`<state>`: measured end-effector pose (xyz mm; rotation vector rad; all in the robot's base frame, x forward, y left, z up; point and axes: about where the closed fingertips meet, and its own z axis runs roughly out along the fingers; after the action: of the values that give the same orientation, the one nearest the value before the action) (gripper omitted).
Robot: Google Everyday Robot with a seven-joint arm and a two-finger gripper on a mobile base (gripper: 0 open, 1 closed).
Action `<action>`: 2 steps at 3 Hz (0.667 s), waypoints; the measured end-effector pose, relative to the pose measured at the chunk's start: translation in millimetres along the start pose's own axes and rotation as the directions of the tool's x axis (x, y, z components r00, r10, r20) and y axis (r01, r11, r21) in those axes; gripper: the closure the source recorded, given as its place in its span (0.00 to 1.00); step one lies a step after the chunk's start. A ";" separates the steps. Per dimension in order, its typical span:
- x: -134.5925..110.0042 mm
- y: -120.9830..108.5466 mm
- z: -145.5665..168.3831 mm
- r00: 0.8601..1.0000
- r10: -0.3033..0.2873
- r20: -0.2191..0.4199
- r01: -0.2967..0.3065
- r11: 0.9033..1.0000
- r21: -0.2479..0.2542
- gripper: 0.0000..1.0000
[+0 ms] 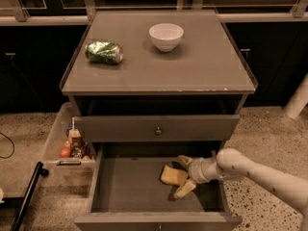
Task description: Place sponge into middle drawer
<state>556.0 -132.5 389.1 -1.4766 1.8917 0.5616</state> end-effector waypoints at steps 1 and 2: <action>-18.5 5.9 -58.6 0.998 -0.042 0.035 0.042 0.999 0.014 0.00; -31.9 11.4 -114.0 0.996 -0.060 0.066 0.058 0.998 0.040 0.00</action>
Offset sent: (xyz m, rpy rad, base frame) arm -0.0554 -0.0980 0.1667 0.0706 -0.1395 -0.0010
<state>522.4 -186.2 489.8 -1.4661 1.7914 0.5381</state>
